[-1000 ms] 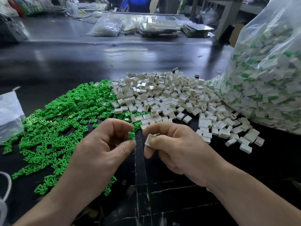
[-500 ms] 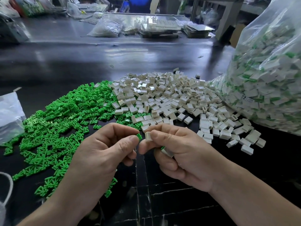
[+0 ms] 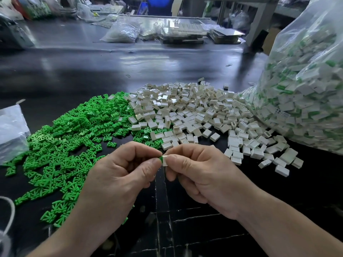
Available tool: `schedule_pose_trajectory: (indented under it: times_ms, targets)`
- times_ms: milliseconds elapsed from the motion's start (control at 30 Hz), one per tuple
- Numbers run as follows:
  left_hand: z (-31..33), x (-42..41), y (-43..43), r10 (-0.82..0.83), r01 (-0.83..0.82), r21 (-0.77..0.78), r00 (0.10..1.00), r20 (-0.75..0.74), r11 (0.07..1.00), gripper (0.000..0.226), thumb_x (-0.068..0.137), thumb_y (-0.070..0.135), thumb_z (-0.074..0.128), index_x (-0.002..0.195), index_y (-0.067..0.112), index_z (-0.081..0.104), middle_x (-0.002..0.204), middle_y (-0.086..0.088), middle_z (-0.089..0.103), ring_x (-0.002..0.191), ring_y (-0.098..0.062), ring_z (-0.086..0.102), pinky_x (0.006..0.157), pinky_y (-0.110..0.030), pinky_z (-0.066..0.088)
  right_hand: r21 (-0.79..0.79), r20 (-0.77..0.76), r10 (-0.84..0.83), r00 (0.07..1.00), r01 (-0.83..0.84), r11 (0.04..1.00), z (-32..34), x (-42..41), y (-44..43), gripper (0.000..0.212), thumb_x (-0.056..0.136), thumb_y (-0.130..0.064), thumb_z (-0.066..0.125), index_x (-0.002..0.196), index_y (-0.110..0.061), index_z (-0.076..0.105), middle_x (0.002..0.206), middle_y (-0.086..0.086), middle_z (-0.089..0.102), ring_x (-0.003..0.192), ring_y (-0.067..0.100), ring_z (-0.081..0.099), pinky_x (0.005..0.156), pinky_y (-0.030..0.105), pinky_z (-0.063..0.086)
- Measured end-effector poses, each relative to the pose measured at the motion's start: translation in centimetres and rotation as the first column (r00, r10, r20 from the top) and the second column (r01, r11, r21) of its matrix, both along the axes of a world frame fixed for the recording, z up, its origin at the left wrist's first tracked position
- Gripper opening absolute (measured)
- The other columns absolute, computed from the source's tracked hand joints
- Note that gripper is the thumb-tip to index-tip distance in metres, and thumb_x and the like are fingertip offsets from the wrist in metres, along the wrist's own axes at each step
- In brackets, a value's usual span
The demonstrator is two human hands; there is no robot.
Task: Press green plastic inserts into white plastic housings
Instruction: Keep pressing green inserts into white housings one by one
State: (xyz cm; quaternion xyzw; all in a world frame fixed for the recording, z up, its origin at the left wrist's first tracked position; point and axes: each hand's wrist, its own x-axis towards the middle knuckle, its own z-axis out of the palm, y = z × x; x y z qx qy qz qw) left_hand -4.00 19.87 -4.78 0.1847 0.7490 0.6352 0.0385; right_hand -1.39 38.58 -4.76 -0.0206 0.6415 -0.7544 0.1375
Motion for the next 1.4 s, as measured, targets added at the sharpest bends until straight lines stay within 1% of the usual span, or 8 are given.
schedule_pose_trajectory:
  times_ms: [267, 400, 567, 767, 900, 1033, 1233, 1400]
  targets:
    - [0.2, -0.2, -0.2, -0.132, 0.085, 0.228, 0.971, 0.198, 0.970, 0.031, 0.076, 0.042, 0.075, 0.097, 0.020, 0.074, 0.072, -0.010, 0.066, 0.063, -0.022, 0.064, 0.052, -0.027, 0.051, -0.032, -0.038, 0.024, 0.999, -0.025, 0.999, 0.3, 0.3, 0.0, 0.013, 0.096, -0.027, 0.063, 0.089, -0.020, 0.072, 0.071, 0.003, 0.060, 0.043, 0.010, 0.037, 0.035, 0.019, 0.026]
    - [0.4, 0.0, 0.4, -0.348, 0.135, 0.482, 0.855, 0.385, 0.866, 0.051, 0.068, 0.040, 0.085, 0.108, 0.012, 0.071, 0.066, -0.010, 0.064, 0.053, -0.020, 0.062, 0.042, -0.026, 0.049, -0.088, -0.020, 0.051, 0.999, -0.052, 0.995, 0.2, 0.4, -0.1, 0.017, 0.093, -0.026, 0.064, 0.090, -0.011, 0.068, 0.073, 0.009, 0.055, 0.042, 0.008, 0.037, 0.034, 0.018, 0.027]
    - [0.5, 0.0, 0.6, -0.497, 0.126, 0.626, 0.735, 0.462, 0.769, 0.048, 0.064, 0.032, 0.089, 0.102, 0.009, 0.072, 0.064, -0.012, 0.065, 0.050, -0.021, 0.066, 0.040, -0.026, 0.052, -0.157, 0.051, 0.096, 0.994, -0.087, 0.984, 0.1, 0.4, -0.2, 0.043, 0.092, -0.027, 0.063, 0.115, 0.008, 0.056, 0.070, 0.006, 0.054, 0.041, 0.006, 0.037, 0.032, 0.017, 0.026]
    - [0.7, 0.1, 0.6, -0.537, 0.074, 0.662, 0.656, 0.531, 0.746, 0.047, 0.053, 0.026, 0.095, 0.092, 0.008, 0.074, 0.060, -0.014, 0.063, 0.045, -0.022, 0.064, 0.036, -0.026, 0.051, -0.125, 0.084, 0.135, 0.987, -0.124, 0.984, 0.4, 0.4, 0.2, 0.024, 0.092, -0.025, 0.065, 0.102, -0.003, 0.066, 0.067, 0.003, 0.057, 0.041, 0.005, 0.037, 0.032, 0.018, 0.024]
    - [0.6, 0.1, 0.8, -0.529, 0.065, 0.661, 0.660, 0.533, 0.747, 0.047, 0.050, 0.025, 0.095, 0.088, 0.009, 0.073, 0.056, -0.014, 0.062, 0.041, -0.022, 0.062, 0.035, -0.025, 0.050, -0.095, 0.082, 0.124, 0.989, -0.116, 0.989, 0.7, 0.5, 0.1, 0.016, 0.090, -0.026, 0.066, 0.096, -0.012, 0.069, 0.066, 0.003, 0.057, 0.041, 0.007, 0.036, 0.034, 0.021, 0.022]
    - [0.3, 0.4, 1.2, -0.526, 0.060, 0.698, 0.704, 0.477, 0.713, 0.042, 0.056, 0.024, 0.094, 0.089, 0.011, 0.073, 0.054, -0.012, 0.062, 0.042, -0.022, 0.063, 0.038, -0.026, 0.051, -0.155, 0.090, 0.088, 0.992, -0.073, 0.985, 0.7, 0.6, -0.5, 0.031, 0.088, -0.026, 0.066, 0.102, 0.002, 0.063, 0.064, 0.003, 0.054, 0.040, 0.006, 0.034, 0.033, 0.021, 0.019]
    - [-0.1, 0.2, 1.3, -0.672, 0.156, 0.817, 0.664, 0.330, 0.555, 0.024, 0.089, 0.023, 0.069, 0.110, 0.011, 0.068, 0.071, -0.011, 0.070, 0.061, -0.022, 0.071, 0.050, -0.029, 0.058, -0.254, 0.035, 0.079, 0.996, -0.067, 0.965, 1.1, 0.8, -1.0, 0.015, 0.092, -0.028, 0.062, 0.088, -0.014, 0.067, 0.067, 0.003, 0.058, 0.039, 0.005, 0.035, 0.032, 0.018, 0.020]
    - [-0.4, -0.1, 0.9, -0.665, 0.172, 0.792, 0.661, 0.349, 0.586, 0.017, 0.088, 0.018, 0.071, 0.103, 0.012, 0.070, 0.068, -0.011, 0.070, 0.059, -0.023, 0.071, 0.048, -0.029, 0.057, -0.196, 0.069, 0.086, 0.994, -0.071, 0.978, 1.0, 0.8, -0.9, 0.037, 0.090, -0.028, 0.064, 0.112, 0.001, 0.061, 0.064, 0.002, 0.054, 0.039, 0.006, 0.034, 0.033, 0.020, 0.020]
